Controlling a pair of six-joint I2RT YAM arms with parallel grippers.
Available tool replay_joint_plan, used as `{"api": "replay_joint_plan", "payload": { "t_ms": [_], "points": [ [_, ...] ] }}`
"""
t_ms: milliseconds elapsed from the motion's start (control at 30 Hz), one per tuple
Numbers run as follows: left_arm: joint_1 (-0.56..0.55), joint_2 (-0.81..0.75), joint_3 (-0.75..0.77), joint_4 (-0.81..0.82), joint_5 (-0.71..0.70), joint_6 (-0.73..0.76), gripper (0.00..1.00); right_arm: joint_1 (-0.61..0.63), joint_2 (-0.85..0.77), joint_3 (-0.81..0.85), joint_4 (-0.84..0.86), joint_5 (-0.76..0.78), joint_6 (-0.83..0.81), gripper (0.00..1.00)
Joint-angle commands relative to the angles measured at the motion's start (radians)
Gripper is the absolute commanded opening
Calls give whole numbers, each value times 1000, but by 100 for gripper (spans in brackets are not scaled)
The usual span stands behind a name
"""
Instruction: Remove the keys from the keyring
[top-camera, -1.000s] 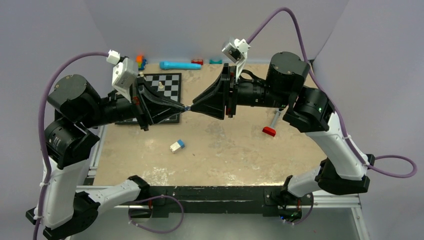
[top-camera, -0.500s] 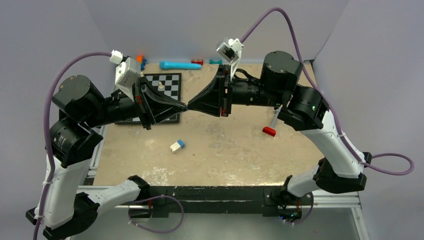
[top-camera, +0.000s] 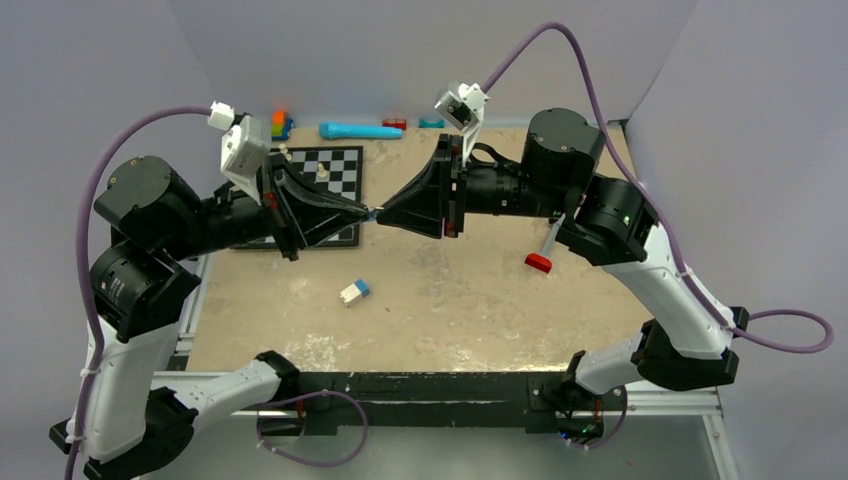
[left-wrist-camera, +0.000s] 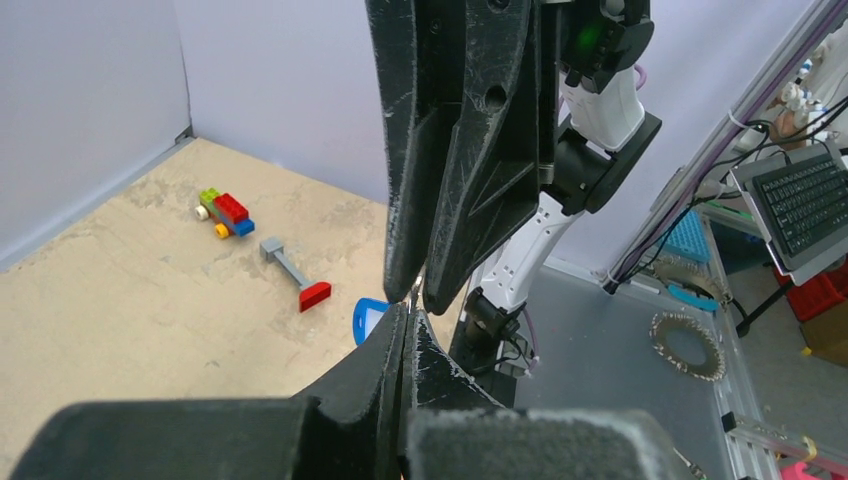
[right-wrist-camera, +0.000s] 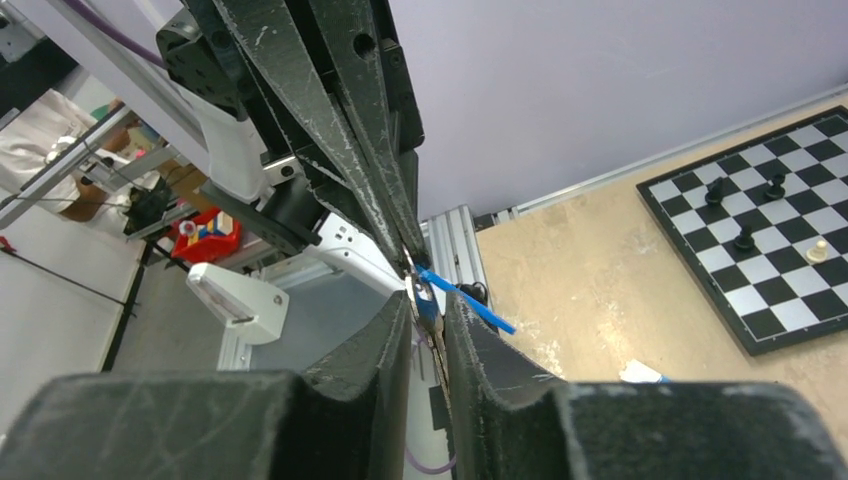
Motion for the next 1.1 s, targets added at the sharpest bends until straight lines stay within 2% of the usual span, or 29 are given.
{"api": "replay_joint_plan", "payload": {
  "t_ms": [0, 167, 233, 1067],
  "points": [
    [-1, -7, 1, 63, -24, -26, 0, 2, -23, -6, 35, -10, 6, 18],
    [-1, -7, -4, 78, -23, -39, 0, 2, -13, 7, 39, -15, 11, 3],
    [-1, -8, -9, 86, -22, -46, 0, 2, -12, 6, 42, -16, 12, 0],
    [-2, -93, -191, 329, -110, -197, 0, 1, -41, -67, 154, -13, 63, 0]
  ]
}}
